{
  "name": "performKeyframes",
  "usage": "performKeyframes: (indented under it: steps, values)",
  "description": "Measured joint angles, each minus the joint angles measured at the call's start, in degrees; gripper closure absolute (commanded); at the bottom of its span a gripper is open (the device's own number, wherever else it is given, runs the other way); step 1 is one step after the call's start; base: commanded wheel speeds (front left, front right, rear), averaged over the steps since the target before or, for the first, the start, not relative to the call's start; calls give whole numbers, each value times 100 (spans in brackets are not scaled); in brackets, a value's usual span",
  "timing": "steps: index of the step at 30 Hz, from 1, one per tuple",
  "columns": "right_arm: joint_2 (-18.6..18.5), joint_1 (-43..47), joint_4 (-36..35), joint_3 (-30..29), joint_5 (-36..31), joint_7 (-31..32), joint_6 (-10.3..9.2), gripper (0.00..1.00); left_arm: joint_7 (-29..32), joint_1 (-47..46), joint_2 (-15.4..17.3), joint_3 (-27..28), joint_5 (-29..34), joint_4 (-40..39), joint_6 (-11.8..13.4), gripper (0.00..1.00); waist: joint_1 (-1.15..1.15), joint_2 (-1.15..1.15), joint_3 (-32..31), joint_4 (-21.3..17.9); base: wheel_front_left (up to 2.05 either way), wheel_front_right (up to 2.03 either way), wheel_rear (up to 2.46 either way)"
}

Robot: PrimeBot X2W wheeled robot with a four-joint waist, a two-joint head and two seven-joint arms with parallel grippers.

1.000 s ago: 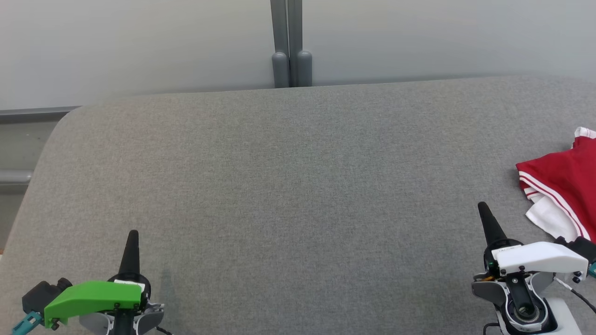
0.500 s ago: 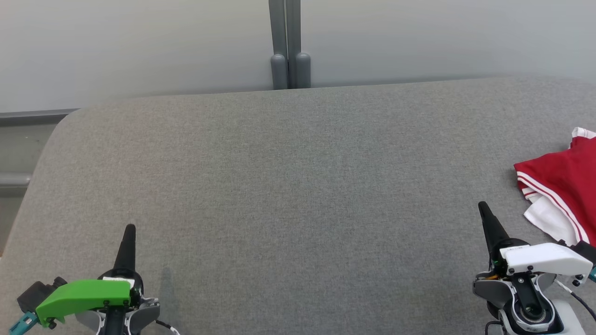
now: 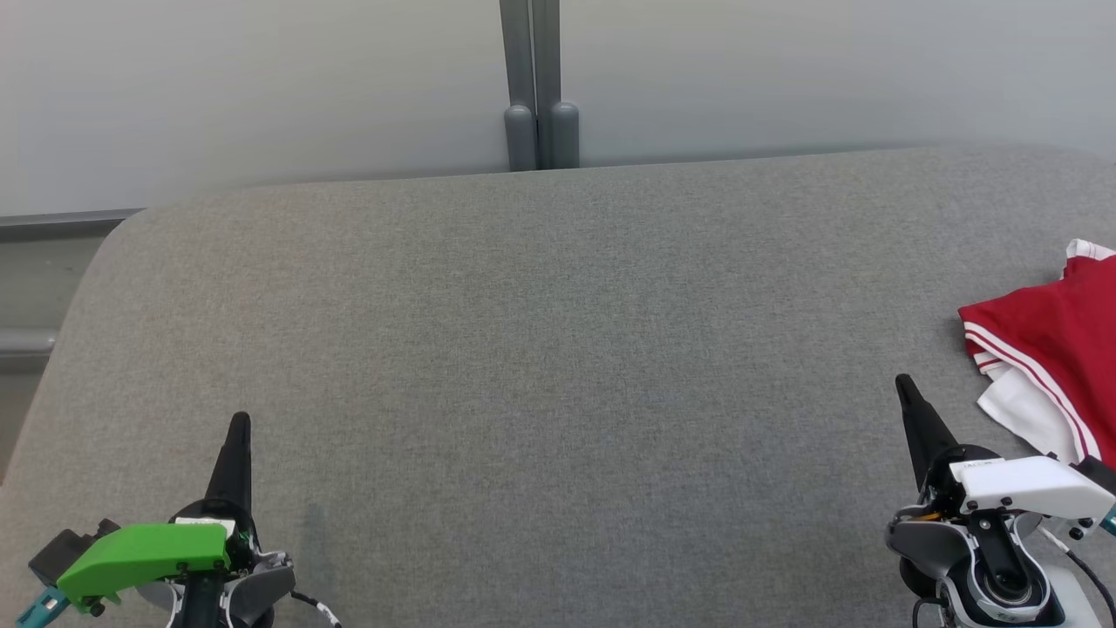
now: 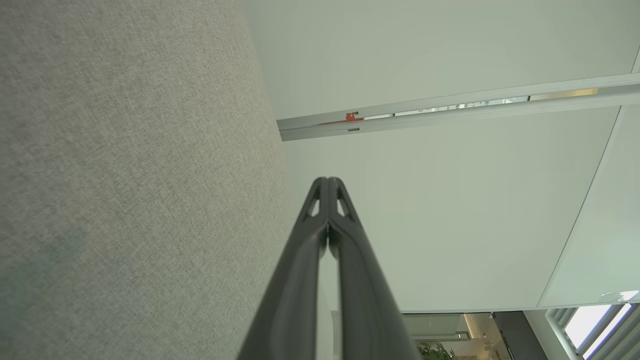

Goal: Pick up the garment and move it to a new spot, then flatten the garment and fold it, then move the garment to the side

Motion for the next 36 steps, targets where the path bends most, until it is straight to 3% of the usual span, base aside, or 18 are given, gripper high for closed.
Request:
performKeyframes:
  steps: [16,36]
  values:
    - [-5,55,-91,-30,658,155,1,100,154,-52,4,76,-647,-76,-85,100,0,0,-34,-26,0,0,0]
    - [-7,58,-93,-31,658,157,0,100,155,-53,4,77,-652,-79,-85,100,0,0,-34,-26,0,0,0]
